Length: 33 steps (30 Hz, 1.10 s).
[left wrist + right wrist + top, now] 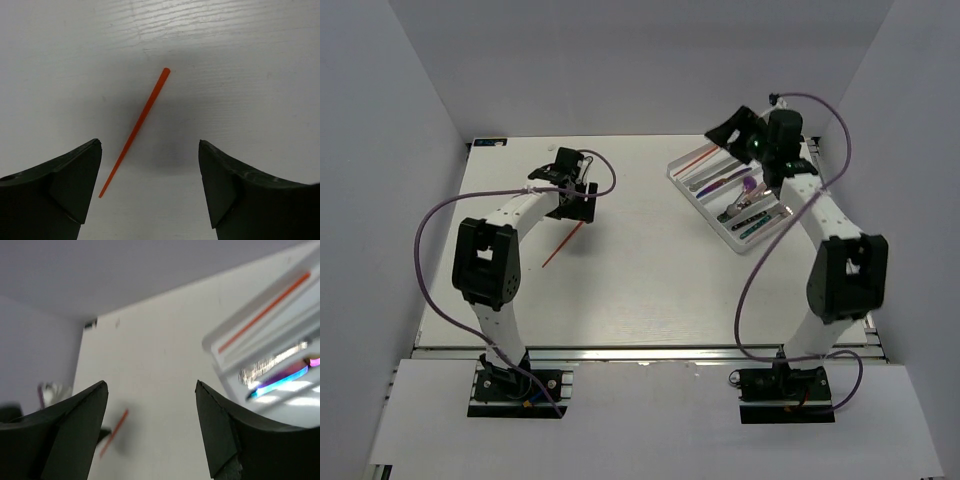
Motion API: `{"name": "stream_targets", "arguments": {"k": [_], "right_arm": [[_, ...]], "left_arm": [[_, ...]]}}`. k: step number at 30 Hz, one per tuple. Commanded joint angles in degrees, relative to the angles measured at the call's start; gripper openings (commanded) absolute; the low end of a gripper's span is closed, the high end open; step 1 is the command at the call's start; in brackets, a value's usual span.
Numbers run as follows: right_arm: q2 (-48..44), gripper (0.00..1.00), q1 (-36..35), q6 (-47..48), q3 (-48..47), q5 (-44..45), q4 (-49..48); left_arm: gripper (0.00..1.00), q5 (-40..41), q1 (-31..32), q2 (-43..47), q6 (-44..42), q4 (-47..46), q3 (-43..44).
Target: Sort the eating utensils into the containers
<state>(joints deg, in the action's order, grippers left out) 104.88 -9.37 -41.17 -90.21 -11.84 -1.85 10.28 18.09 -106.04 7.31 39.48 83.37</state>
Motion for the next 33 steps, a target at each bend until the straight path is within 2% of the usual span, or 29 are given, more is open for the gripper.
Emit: {"name": "stream_targets", "arguments": {"k": [1,5,7,9,18,21,31,32,33], "right_arm": [[-8.33,0.76,0.05,7.86,17.36,-13.2,-1.13],[-15.66,0.76,0.05,6.98,31.81,-19.0,-8.86],[-16.99,0.76,0.05,7.5,33.78,-21.55,-8.88],[-18.3,0.75,0.05,8.64,34.14,-23.23,-6.0],[-26.56,0.75,0.05,10.49,35.37,-22.36,-4.83],[-27.8,0.75,-0.04,10.32,35.98,-22.27,-5.27],[-28.5,0.74,0.05,10.23,36.6,-22.18,-5.97],[-28.59,0.74,-0.04,10.23,36.78,-22.44,-6.32],[-28.59,0.75,0.05,10.23,36.95,-22.53,-6.59]], "left_arm": [[0.84,-12.53,-2.53,-1.71,-5.36,-0.36,3.11],[0.8,-14.68,-2.53,-3.82,-9.24,-5.02,1.98],[0.79,-15.2,-2.53,-4.79,-9.68,-7.57,1.18],[0.77,-15.21,-2.53,-6.02,-9.51,-8.28,0.56],[0.56,-11.08,-2.53,-11.38,-8.36,-9.52,-0.32],[0.46,-8.27,-2.53,-13.05,-8.72,-8.46,0.73],[0.28,-5.27,-0.43,-13.05,-6.0,-9.42,-3.83],[0.24,-5.36,-0.16,-13.31,-5.21,-9.43,-4.44],[0.08,-5.27,0.1,-13.49,-4.59,-9.43,-4.62]]}}
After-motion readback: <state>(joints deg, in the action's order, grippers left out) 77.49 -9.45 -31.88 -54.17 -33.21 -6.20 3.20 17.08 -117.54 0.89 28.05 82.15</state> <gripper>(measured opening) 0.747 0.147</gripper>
